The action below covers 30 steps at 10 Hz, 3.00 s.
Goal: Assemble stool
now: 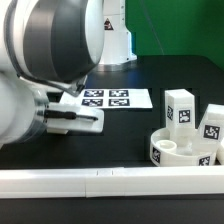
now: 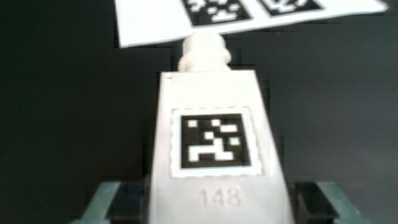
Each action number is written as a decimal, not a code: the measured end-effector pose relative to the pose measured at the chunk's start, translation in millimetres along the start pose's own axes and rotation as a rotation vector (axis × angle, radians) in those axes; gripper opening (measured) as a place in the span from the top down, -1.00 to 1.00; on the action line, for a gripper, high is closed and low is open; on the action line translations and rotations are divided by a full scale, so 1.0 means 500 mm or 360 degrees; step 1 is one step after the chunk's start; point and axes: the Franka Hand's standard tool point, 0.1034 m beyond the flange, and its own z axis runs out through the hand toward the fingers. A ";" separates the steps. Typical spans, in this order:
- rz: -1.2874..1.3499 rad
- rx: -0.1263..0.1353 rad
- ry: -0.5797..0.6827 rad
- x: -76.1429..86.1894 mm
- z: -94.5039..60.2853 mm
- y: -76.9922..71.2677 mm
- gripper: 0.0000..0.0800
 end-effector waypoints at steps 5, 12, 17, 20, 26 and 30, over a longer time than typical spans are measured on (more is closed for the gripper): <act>0.0052 -0.0033 0.0078 -0.048 -0.056 -0.058 0.16; 0.0006 -0.0038 0.0606 -0.044 -0.113 -0.121 0.16; -0.0030 -0.0007 0.1195 -0.073 -0.160 -0.174 0.16; -0.0074 0.0011 0.1582 -0.105 -0.173 -0.229 0.16; -0.0116 0.0030 0.2240 -0.107 -0.212 -0.279 0.16; -0.0207 0.0017 0.2700 -0.118 -0.194 -0.339 0.16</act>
Offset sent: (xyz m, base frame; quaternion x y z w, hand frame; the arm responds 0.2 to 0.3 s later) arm 0.0154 0.0449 0.0381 0.0050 -0.0097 0.0496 0.9987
